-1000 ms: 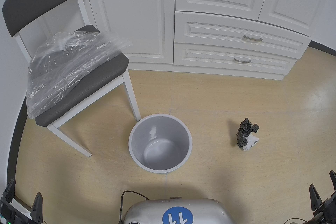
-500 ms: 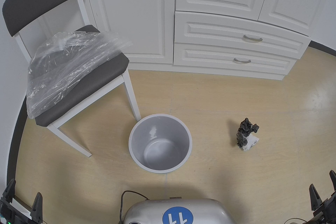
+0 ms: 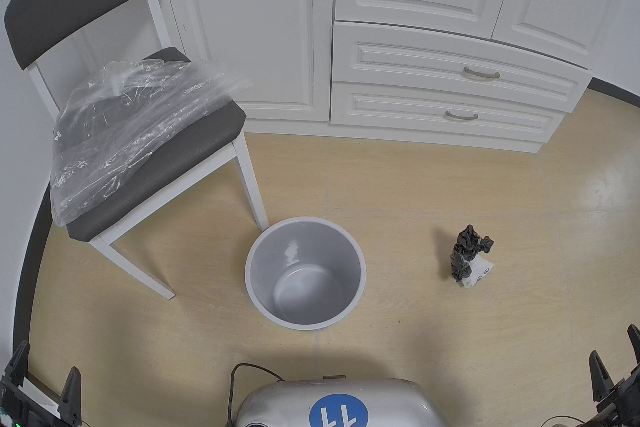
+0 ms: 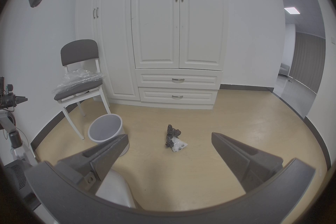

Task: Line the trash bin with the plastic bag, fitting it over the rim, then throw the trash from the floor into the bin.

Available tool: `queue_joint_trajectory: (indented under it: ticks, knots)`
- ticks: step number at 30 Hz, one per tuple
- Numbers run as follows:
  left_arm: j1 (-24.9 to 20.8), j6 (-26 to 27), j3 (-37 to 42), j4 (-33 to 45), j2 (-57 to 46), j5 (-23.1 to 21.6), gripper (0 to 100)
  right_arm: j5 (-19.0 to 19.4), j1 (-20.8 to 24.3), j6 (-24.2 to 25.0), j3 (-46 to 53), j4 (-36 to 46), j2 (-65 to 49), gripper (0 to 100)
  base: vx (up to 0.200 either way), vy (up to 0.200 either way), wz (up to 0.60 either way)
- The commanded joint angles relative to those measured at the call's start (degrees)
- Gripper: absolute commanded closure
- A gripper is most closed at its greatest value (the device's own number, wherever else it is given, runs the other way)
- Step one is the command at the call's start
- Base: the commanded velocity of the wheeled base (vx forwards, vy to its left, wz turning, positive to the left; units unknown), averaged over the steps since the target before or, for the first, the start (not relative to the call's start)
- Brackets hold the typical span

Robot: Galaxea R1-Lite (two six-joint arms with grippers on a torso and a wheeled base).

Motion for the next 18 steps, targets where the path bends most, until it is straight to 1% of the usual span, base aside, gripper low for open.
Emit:
queue_joint_trajectory:
  ticks: [1,7,17,18]
  knots:
    - [0.01,0.96,1.04,-0.10,-0.93,-0.61,0,0.02,0.01,-0.01,1.01,0.02,-0.93,0,0.000,0.000,0.00]
    - [0.01,0.35,1.04,0.08,-0.93,0.18,0,0.02,0.01,-0.01,0.92,0.02,-0.93,0,0.000,0.000,0.00]
    - [0.01,0.70,1.04,0.08,-0.93,-0.17,0,-0.16,0.01,0.34,1.01,-0.07,-0.93,0,0.000,0.000,0.00]
    - [0.10,1.14,1.04,-0.01,-0.93,-0.53,0,-0.25,-0.07,-0.19,0.92,0.02,-0.93,0,0.000,0.000,0.00]
